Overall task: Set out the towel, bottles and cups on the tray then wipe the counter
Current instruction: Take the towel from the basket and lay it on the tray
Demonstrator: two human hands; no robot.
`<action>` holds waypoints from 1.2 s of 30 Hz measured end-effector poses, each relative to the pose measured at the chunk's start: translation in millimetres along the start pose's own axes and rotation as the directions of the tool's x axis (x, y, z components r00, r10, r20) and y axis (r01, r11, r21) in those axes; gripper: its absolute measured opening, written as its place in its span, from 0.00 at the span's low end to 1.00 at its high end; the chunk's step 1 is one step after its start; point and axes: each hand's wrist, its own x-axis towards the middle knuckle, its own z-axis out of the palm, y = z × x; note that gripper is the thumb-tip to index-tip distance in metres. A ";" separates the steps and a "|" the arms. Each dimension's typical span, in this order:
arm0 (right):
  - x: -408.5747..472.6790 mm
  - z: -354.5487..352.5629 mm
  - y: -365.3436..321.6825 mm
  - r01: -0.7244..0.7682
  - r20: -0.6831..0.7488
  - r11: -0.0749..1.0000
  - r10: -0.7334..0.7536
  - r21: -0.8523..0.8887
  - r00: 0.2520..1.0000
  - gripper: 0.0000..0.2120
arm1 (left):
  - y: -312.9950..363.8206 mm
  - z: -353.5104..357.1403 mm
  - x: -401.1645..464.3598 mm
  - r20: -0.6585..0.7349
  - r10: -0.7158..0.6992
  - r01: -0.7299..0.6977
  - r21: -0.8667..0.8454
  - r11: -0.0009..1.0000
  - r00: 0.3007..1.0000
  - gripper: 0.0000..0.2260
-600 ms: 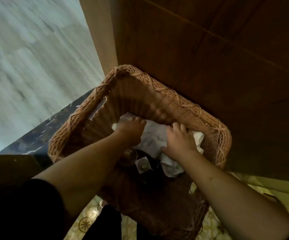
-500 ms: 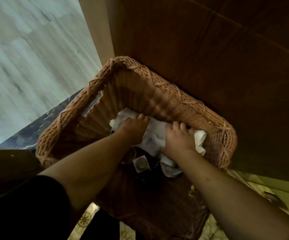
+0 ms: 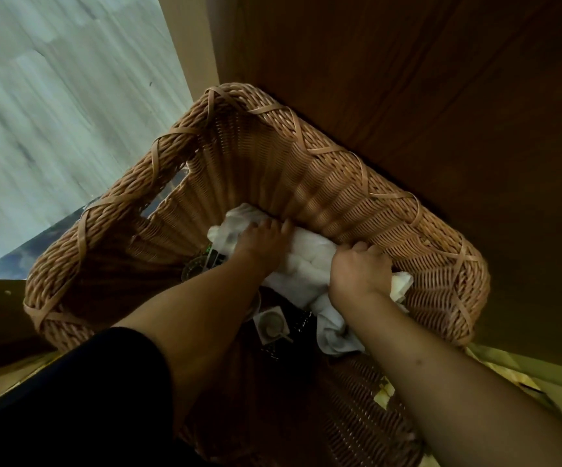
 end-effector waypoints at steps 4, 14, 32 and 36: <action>-0.8 -6.8 0.8 0.035 0.018 0.998 -0.036 0.053 0.999 0.17 | -2.0 -8.0 7.4 0.038 0.002 -0.001 -0.034 0.999 0.999 0.32; -31.0 -46.8 13.6 0.083 -0.099 0.988 -0.071 0.131 0.993 0.22 | -11.7 -40.3 -27.4 -0.059 -0.004 0.009 0.085 0.996 0.998 0.21; -118.2 -144.8 65.9 0.100 -0.361 0.995 -0.085 0.023 0.929 0.17 | -18.8 -144.3 -96.5 -0.313 0.157 -0.183 -0.056 0.982 0.937 0.23; -151.5 -176.7 85.1 0.132 -0.420 0.990 -0.141 -0.050 0.896 0.16 | -16.5 -168.3 -129.6 -0.462 0.144 -0.202 -0.078 0.976 0.875 0.18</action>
